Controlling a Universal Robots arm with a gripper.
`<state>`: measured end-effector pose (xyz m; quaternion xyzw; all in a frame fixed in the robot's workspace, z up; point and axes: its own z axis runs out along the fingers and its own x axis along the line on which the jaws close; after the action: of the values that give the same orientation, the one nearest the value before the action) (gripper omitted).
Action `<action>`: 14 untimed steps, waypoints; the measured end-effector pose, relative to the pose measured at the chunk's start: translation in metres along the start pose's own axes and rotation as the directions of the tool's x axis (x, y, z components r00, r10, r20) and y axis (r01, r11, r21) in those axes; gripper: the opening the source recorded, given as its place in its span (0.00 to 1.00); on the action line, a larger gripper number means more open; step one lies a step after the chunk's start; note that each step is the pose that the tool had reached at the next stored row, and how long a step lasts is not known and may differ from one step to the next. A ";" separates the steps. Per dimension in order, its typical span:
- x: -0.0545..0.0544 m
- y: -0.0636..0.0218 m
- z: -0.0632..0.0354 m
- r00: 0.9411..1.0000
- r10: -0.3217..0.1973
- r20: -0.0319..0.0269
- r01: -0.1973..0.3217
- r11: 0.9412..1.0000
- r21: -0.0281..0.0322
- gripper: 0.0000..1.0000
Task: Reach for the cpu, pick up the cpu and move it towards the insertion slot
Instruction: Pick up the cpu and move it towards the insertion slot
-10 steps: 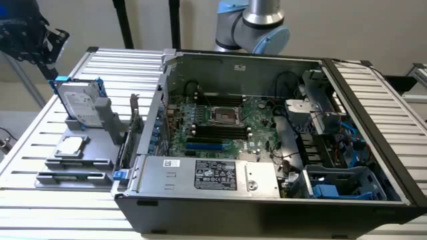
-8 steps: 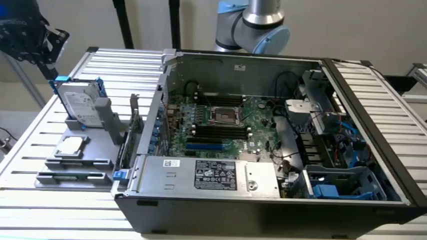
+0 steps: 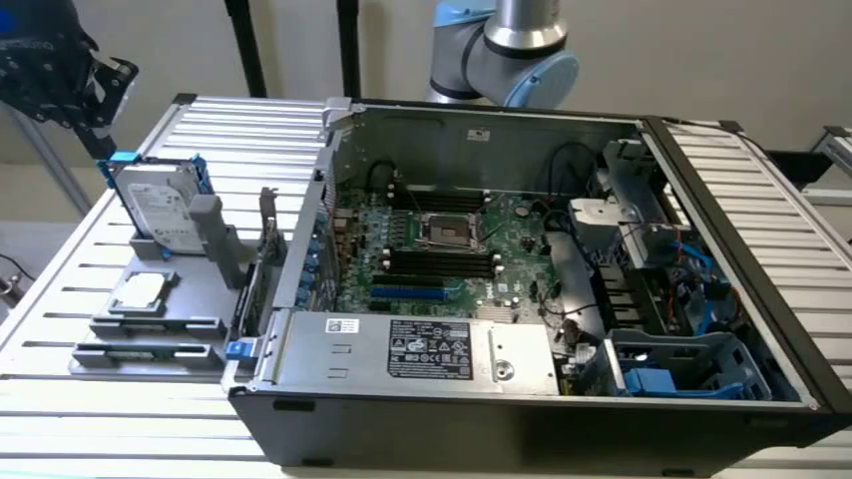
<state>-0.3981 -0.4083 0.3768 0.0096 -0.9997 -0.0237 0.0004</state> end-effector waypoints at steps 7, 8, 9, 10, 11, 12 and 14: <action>0.000 -0.0089 0.0035 1.000 0.000 0.000 0.000 1.000 0.000 0.11; 0.000 -0.0134 0.0045 1.000 0.000 0.000 0.000 1.000 0.000 0.11; 0.000 -0.0180 0.0053 1.000 0.000 0.000 0.000 1.000 0.000 0.11; 0.000 -0.0225 0.0059 1.000 0.000 0.000 0.000 1.000 0.000 0.11; 0.001 -0.0263 0.0065 1.000 0.000 0.000 0.000 1.000 0.000 0.11; 0.001 -0.0292 0.0070 1.000 0.000 -0.001 0.000 1.000 0.000 0.11; 0.001 -0.0344 0.0081 1.000 0.000 -0.002 0.000 1.000 0.000 0.11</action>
<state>-0.3982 -0.4422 0.3671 0.0098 -0.9997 -0.0238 0.0013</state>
